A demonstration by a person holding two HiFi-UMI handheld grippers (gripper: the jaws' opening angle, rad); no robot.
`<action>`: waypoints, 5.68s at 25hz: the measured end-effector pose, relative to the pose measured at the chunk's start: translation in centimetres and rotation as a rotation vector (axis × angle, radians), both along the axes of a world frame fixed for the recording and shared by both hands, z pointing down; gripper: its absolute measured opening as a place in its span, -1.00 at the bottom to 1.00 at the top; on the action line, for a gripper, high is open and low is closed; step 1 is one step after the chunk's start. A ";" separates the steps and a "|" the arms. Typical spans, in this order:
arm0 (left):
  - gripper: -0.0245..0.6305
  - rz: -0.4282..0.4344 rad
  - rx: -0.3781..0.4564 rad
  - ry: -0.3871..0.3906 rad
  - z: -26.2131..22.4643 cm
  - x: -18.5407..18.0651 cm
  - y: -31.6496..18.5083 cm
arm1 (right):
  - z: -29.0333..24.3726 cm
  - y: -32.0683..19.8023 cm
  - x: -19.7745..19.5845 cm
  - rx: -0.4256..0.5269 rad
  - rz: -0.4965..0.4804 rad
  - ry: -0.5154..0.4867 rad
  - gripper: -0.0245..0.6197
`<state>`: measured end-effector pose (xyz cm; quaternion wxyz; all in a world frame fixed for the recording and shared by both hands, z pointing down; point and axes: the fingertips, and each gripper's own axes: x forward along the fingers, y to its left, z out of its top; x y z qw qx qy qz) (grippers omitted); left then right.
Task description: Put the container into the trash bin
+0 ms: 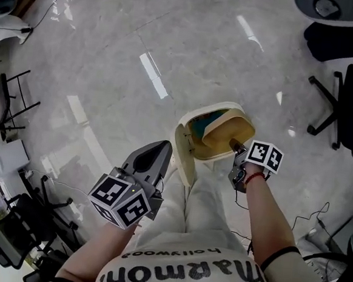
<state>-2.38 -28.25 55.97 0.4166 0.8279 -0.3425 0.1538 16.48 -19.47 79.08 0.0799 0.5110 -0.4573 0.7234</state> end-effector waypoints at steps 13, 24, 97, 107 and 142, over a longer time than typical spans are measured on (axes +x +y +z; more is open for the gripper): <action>-0.95 -0.136 -0.038 -0.033 3.7 -2.6 -0.3 | 8.6 3.6 0.0 -0.234 -0.170 0.126 -0.88; -0.95 -0.156 -0.068 -0.042 5.5 -3.6 -0.5 | 10.0 2.6 0.7 -0.275 -0.293 0.269 -0.88; -0.94 -0.129 0.485 0.048 -20.5 0.6 2.1 | -25.9 -11.1 1.2 0.573 -0.217 0.179 -0.91; -0.94 -0.130 0.691 0.229 -32.1 -2.9 5.7 | -52.2 -7.8 -0.1 1.218 -0.282 0.419 -0.91; -0.94 0.022 0.742 0.355 -36.1 -19.6 36.3 | -56.9 30.9 -13.8 1.209 -0.022 0.586 -0.91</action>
